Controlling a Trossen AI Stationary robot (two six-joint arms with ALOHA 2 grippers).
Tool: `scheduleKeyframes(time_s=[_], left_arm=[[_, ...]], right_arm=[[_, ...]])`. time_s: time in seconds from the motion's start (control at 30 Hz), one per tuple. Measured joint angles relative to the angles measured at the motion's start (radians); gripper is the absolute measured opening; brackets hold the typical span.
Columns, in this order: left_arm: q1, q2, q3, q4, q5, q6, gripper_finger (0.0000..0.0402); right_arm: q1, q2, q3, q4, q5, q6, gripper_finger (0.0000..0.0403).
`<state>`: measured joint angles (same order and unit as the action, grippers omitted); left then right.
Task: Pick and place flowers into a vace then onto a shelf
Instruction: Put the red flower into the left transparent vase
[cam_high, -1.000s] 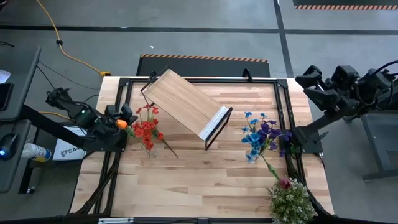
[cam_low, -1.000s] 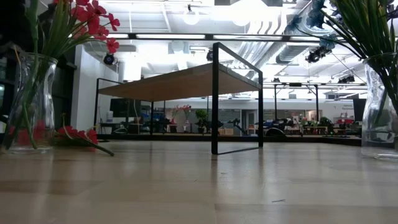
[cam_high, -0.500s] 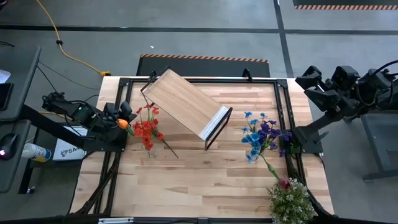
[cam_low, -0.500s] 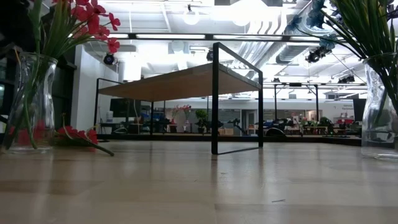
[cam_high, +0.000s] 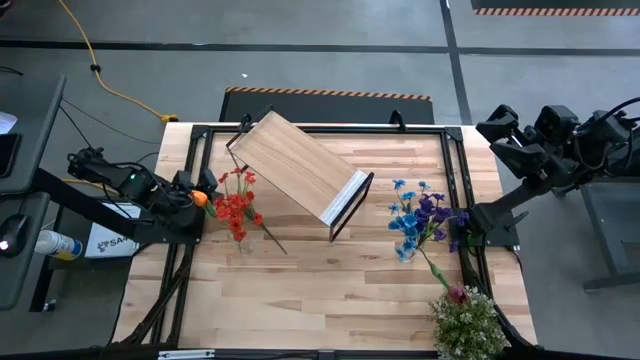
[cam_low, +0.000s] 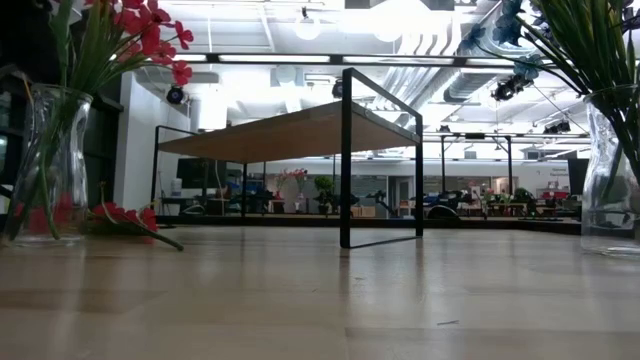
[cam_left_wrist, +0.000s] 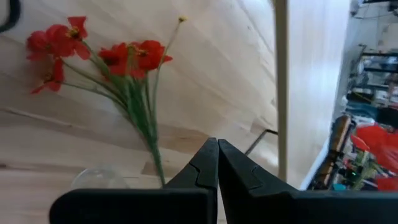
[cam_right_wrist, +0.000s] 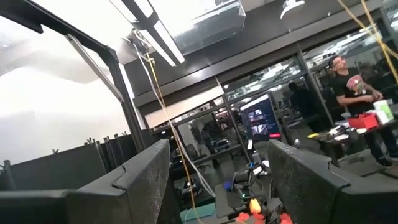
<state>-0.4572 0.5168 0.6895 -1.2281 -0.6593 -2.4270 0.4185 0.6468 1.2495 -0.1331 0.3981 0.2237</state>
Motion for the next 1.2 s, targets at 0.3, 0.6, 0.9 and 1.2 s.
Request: scheduleKeyframes(time_s=[0.3,0.6,0.9,1.2], left_arm=[[0.000,-0.013,0.000,0.005,0.003,-0.013,0.0047],[0.031,-0.089,0.001,-0.008,-0.006,0.017,0.0046],[0.236,-0.057,0.001,0.047,0.084,0.168,0.0046],[0.540,-0.023,0.000,0.072,0.280,0.387,0.0046]], right_arm=[[0.000,0.000,0.000,0.019,0.016,-0.023,0.0261],[0.000,0.000,0.000,0.020,0.038,-0.046,0.0261],[0.000,0.000,0.000,0.027,0.037,-0.049,0.0261],[0.000,0.001,0.000,0.027,0.037,-0.043,0.0261]])
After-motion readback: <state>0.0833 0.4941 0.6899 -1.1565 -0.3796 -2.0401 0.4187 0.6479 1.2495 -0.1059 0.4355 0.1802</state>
